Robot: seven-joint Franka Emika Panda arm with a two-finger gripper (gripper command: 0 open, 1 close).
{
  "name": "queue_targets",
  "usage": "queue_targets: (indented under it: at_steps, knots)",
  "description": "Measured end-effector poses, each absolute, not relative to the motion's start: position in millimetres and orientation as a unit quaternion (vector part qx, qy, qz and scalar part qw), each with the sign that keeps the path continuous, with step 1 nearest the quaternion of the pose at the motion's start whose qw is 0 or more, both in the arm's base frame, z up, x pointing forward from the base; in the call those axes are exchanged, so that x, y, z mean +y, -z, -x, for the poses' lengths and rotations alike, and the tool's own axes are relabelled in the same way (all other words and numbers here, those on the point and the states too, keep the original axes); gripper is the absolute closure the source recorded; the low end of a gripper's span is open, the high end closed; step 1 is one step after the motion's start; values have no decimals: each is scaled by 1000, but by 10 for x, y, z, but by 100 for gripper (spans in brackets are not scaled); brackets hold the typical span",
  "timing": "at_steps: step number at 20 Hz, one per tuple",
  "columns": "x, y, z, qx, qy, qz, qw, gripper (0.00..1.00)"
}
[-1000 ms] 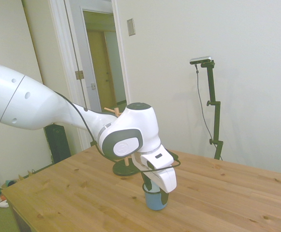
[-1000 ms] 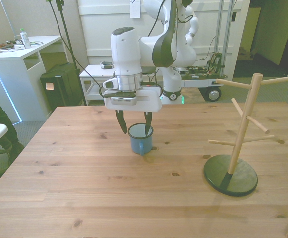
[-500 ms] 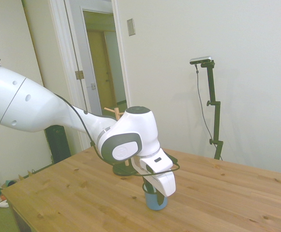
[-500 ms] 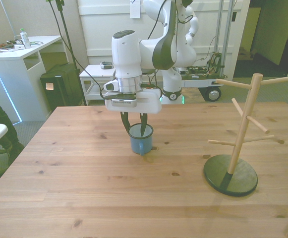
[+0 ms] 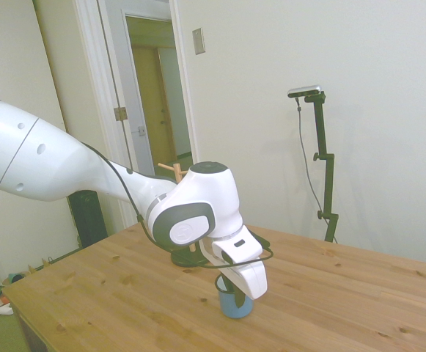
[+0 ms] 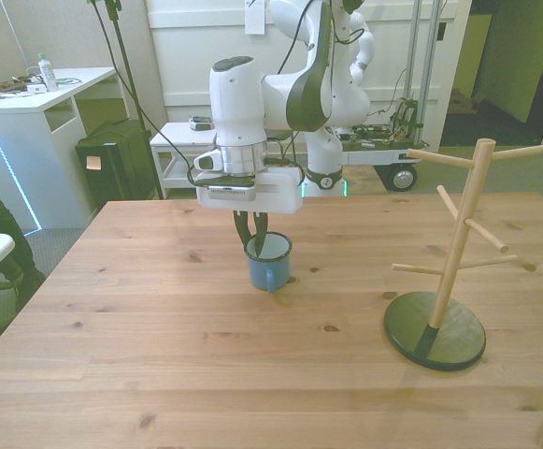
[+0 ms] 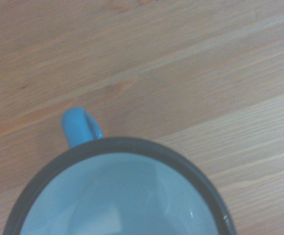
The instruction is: Hang the mug
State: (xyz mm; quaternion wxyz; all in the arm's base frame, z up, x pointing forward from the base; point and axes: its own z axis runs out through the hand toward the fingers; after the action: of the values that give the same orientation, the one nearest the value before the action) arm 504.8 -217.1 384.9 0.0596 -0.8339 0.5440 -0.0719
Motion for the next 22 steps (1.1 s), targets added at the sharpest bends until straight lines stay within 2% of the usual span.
queue_targets:
  at_steps: [4,7,10,17,22]
  knots:
    - [-2147,-3875,-4989,541,75,835,59,100]
    - [-2103,-4069,-4912,536,92,837,63,100]
    - [-1984,-4483,-4775,525,125,839,67,100]
    - [-1717,-5726,-4406,526,186,825,91,100]
    - [-1788,-6223,-4436,536,203,814,97,100]
